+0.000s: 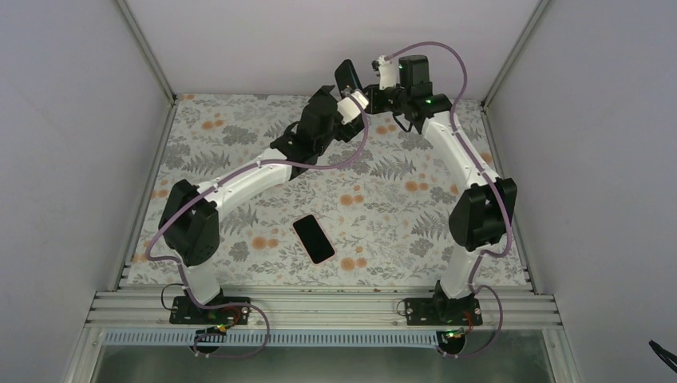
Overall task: Take the phone out of the phone case
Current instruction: Remove the phone case from the phone.
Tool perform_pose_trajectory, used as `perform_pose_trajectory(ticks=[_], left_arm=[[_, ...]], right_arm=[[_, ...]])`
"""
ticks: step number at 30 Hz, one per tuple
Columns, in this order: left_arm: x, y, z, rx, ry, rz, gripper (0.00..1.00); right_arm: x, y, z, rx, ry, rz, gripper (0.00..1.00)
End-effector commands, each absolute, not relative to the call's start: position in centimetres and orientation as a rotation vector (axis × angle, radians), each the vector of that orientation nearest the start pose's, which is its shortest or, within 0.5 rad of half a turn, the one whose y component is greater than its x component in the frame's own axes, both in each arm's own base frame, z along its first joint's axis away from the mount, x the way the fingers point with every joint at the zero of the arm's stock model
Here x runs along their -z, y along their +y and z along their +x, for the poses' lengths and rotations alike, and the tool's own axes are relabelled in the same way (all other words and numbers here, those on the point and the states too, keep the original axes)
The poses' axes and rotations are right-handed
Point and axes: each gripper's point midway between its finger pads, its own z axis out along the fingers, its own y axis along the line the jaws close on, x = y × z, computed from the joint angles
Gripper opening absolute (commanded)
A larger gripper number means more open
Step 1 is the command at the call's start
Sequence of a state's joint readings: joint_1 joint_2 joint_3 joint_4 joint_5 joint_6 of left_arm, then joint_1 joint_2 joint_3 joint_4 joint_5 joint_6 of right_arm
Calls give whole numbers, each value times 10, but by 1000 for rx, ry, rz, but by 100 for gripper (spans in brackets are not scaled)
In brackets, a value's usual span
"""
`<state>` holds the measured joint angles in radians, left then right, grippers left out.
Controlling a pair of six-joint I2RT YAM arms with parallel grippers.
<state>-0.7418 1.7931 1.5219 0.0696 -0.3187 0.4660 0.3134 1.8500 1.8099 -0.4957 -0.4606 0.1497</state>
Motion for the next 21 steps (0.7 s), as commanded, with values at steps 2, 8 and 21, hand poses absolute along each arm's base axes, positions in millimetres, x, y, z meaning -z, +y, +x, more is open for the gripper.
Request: perform_pose_trajectory(ticks=[2, 8, 21], left_arm=[[-337, -346, 446, 10, 1545, 776, 98], [-348, -339, 440, 16, 1534, 749, 98], [-327, -322, 466, -126, 1580, 677, 98]], right_arm=[[-329, 260, 481, -834, 1994, -506, 3], [-326, 260, 486, -822, 2002, -496, 3], [-331, 260, 482, -838, 1991, -497, 3]])
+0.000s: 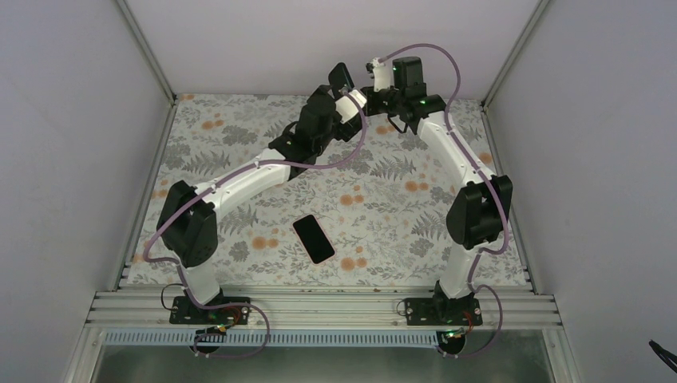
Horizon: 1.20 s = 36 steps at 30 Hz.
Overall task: Take the phone out of the phone case
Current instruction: Remove the phone case from the phone.
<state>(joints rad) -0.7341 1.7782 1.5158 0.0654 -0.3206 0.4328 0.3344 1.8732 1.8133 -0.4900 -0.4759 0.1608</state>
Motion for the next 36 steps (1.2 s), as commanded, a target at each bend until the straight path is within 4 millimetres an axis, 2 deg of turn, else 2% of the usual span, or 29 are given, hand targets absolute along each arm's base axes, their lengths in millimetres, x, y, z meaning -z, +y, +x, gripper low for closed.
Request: perform_pose_trajectory(ticks=[1, 7, 10, 13, 17, 18, 20, 22, 24, 26, 31, 33, 36], left_arm=[[-325, -320, 469, -144, 1589, 661, 98], [-318, -327, 468, -112, 1609, 674, 98], [-307, -330, 473, -108, 1650, 673, 97], [-304, -322, 478, -165, 1660, 601, 95], [-301, -299, 488, -300, 1665, 459, 88], [-300, -295, 489, -326, 1664, 430, 84], [-297, -291, 486, -383, 1648, 397, 74], [-297, -292, 483, -428, 1606, 395, 71], [-301, -291, 482, -472, 1561, 395, 71], [-314, -283, 484, -520, 1517, 360, 68], [-339, -267, 485, -538, 1448, 302, 51], [-345, -266, 484, -535, 1422, 300, 45], [-347, -267, 482, -545, 1390, 304, 42]], right_arm=[[-333, 260, 481, -844, 1989, -494, 3], [-338, 262, 477, -863, 1979, -495, 3], [-342, 262, 475, -881, 1971, -493, 3], [-348, 264, 471, -899, 1958, -502, 3], [-350, 267, 464, -944, 1953, -509, 3], [-351, 267, 462, -958, 1951, -510, 3], [-357, 270, 454, -1003, 1935, -525, 3], [-364, 273, 447, -1045, 1918, -543, 3], [-372, 273, 440, -1067, 1898, -553, 3], [-378, 273, 435, -1077, 1882, -561, 3], [-390, 274, 418, -1131, 1843, -596, 3], [-395, 275, 413, -1160, 1832, -611, 3], [-398, 277, 405, -1211, 1815, -638, 3]])
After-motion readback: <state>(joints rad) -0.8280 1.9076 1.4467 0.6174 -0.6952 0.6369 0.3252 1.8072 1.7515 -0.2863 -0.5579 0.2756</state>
